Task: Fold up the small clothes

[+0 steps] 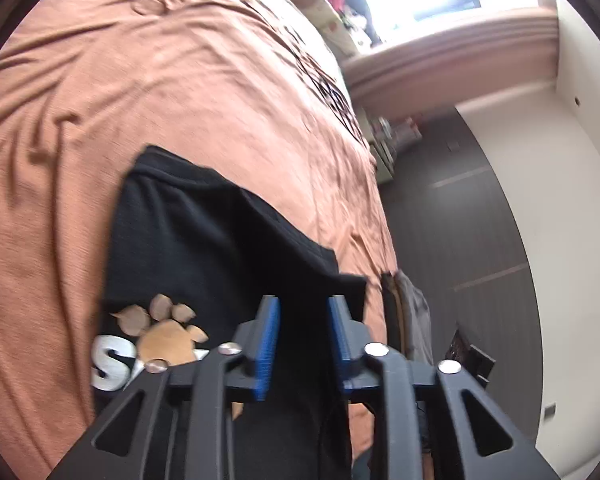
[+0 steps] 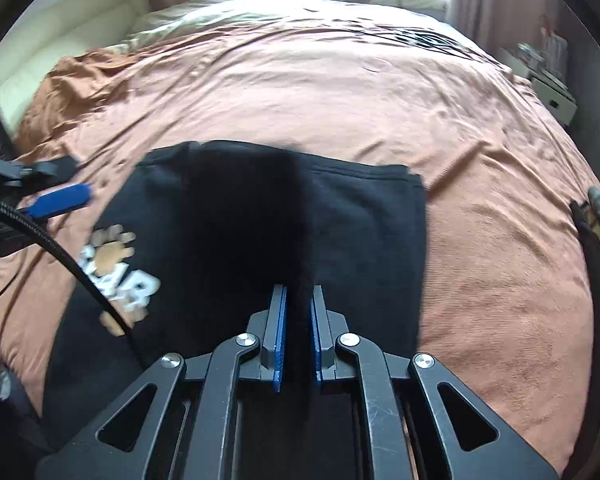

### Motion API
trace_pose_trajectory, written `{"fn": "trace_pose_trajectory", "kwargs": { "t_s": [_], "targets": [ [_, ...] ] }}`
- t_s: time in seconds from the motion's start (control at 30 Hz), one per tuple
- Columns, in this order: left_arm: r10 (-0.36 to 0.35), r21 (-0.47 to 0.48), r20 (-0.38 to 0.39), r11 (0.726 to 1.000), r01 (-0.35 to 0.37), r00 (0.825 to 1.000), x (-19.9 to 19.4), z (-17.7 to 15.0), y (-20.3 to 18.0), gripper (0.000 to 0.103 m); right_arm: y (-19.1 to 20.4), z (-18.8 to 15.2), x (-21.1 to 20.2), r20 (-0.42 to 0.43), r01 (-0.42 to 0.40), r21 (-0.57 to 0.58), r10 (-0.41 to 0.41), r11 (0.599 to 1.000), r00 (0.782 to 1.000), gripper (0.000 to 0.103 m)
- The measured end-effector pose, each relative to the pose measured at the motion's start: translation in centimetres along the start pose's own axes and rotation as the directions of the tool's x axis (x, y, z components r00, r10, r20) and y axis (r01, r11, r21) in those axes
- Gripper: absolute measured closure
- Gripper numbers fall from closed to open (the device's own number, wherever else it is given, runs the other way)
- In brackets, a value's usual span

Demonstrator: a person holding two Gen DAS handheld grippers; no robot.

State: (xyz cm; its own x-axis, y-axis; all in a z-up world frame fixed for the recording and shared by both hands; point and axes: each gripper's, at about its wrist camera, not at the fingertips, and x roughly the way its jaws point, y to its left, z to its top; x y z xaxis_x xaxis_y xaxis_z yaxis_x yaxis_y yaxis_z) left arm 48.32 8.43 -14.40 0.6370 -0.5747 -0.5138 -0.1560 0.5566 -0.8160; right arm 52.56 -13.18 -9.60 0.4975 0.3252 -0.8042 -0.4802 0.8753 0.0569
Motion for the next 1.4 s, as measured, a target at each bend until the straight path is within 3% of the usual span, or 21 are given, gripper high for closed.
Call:
{"fn": "trace_pose_trajectory", "kwargs": {
  "t_s": [0.17,0.33,0.4,0.47,0.5,0.6,0.63,0.77,0.9,1.03,1.1,1.23,1.4],
  "targets": [
    [0.108,-0.012,0.035,0.994,-0.107,0.994,-0.6,0.6,1.1,0.071,-2.4,0.1,1.4,-0.036,0.052,0.120,-0.048,0.991,0.998,0.097],
    [0.240,-0.016,0.078,0.971,-0.239,0.968,-1.8,1.0,2.4,0.071,-4.1,-0.3,0.5,-0.033,-0.059,0.208,0.068,0.976,0.997,0.095],
    [0.275,-0.015,0.085,0.961,-0.275,0.958,-2.1,1.3,2.9,0.071,-4.7,-0.6,0.3,-0.032,-0.104,0.236,0.115,0.966,0.993,0.084],
    [0.299,-0.018,0.088,0.954,-0.298,0.950,-2.5,1.3,3.6,0.070,-5.3,-0.8,0.1,-0.023,-0.111,0.245,0.120,0.963,0.992,0.046],
    [0.305,-0.023,0.087,0.952,-0.304,0.948,-2.5,1.5,3.9,0.068,-5.5,-0.8,-0.2,-0.012,-0.111,0.247,0.117,0.963,0.993,0.043],
    [0.304,-0.044,0.080,0.953,-0.301,0.949,-2.7,1.5,4.9,0.045,-6.6,-0.8,-0.2,0.006,-0.149,0.269,0.153,0.952,0.988,0.043],
    [0.312,-0.046,0.085,0.950,-0.309,0.946,-2.7,1.6,5.0,0.044,-7.0,-0.9,-0.2,0.012,-0.169,0.281,0.172,0.945,0.985,0.043],
    [0.363,-0.021,0.096,0.932,-0.363,0.927,-2.5,1.7,5.2,0.043,-8.9,-1.8,0.4,0.024,-0.226,0.317,0.231,0.921,0.973,0.043],
    [0.375,-0.041,0.075,0.927,-0.373,0.924,-2.0,1.8,6.1,0.044,-10.3,-2.2,0.6,0.063,-0.259,0.341,0.252,0.904,0.966,0.043],
    [0.394,-0.023,0.066,0.919,-0.393,0.917,-1.3,2.0,6.2,0.044,-10.5,-1.6,1.0,0.092,-0.304,0.330,0.290,0.894,0.952,0.058],
    [0.397,-0.005,0.072,0.918,-0.397,0.915,-1.1,1.9,6.0,0.044,-10.4,-1.3,1.5,0.091,-0.311,0.323,0.298,0.894,0.950,0.059],
    [0.407,0.022,0.064,0.912,-0.409,0.911,-0.6,1.8,5.9,0.056,-10.5,-0.3,3.2,0.080,-0.316,0.320,0.307,0.893,0.948,0.059],
    [0.413,0.010,0.055,0.910,-0.414,0.909,-0.3,2.1,6.4,0.061,-10.6,0.6,5.3,0.062,-0.305,0.322,0.302,0.896,0.951,0.059]
  ]
}}
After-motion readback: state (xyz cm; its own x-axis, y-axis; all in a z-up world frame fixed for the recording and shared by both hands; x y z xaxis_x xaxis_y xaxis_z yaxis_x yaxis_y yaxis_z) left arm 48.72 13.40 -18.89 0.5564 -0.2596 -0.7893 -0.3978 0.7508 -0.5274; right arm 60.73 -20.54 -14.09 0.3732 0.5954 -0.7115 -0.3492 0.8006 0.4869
